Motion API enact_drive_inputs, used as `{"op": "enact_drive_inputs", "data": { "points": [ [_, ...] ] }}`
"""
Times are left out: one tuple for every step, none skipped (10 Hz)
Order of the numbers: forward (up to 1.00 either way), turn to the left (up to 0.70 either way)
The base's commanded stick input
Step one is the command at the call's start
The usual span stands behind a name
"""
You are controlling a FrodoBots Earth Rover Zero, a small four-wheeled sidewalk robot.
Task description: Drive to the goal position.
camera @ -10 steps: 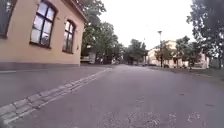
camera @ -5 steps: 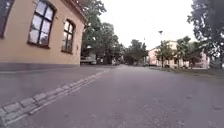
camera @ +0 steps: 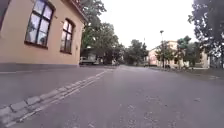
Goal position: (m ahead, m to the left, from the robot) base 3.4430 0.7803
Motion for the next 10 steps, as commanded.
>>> {"op": "enact_drive_inputs", "data": {
  "points": [
    [0.45, 0.00],
    [0.45, 0.00],
    [0.45, 0.00],
    [0.45, 0.00],
    [0.45, -0.03],
    [0.45, -0.18],
    [0.45, -0.27],
    [0.45, -0.27],
    [0.45, -0.27],
    [0.45, -0.27]
  ]
}}
